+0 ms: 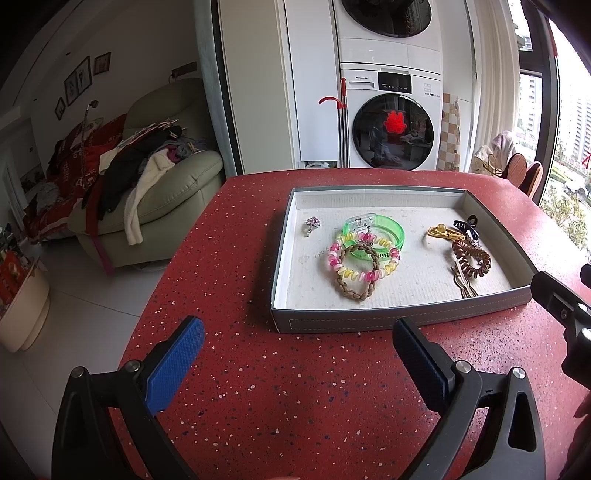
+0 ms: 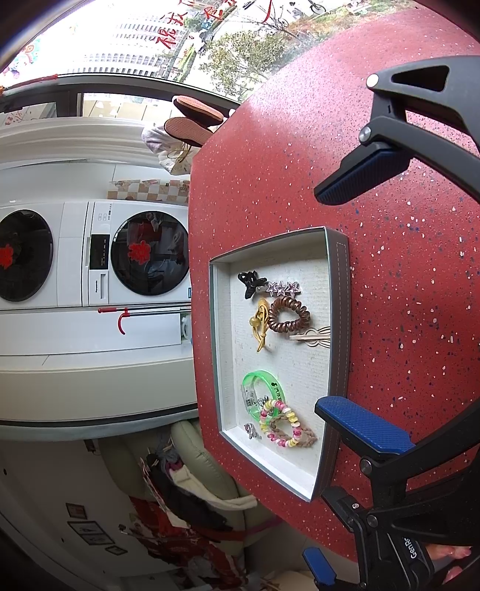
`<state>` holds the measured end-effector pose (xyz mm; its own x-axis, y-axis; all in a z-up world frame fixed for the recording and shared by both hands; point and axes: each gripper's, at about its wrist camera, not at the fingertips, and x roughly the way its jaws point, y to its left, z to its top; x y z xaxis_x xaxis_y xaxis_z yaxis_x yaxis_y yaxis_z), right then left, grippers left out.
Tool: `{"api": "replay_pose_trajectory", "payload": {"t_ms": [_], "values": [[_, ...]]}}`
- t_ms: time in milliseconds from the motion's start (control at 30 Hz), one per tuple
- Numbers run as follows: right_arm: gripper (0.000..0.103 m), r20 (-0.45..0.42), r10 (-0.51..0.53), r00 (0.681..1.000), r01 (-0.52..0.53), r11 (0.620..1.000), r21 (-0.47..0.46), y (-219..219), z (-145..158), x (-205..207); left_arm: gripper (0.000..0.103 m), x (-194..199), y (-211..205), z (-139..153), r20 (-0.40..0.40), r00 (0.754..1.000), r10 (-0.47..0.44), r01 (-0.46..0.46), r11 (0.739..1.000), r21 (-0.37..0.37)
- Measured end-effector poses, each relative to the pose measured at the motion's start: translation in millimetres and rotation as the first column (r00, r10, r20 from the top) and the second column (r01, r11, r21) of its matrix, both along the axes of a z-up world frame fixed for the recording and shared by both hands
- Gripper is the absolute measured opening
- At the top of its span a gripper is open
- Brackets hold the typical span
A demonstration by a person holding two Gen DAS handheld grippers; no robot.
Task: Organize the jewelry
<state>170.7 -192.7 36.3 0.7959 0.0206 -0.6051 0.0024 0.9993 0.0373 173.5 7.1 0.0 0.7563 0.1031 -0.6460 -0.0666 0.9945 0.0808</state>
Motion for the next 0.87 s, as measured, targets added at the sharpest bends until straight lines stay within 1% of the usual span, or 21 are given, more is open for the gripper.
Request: {"api": "replay_pose_trajectory", "payload": {"t_ms": [600, 867], "values": [[0.103, 0.0, 0.0, 1.0, 0.0, 1.0, 0.0, 0.6, -0.3, -0.4, 0.103, -0.5, -1.1, -2.9, -0.007, 1.0, 0.005, -0.005, 1.0, -0.005], [0.103, 0.0, 0.0, 1.0, 0.0, 1.0, 0.001, 0.8, -0.4, -0.5, 0.103, -0.6, -2.5, -0.3, -0.002, 1.0, -0.006, 0.006, 1.0, -0.004]]}}
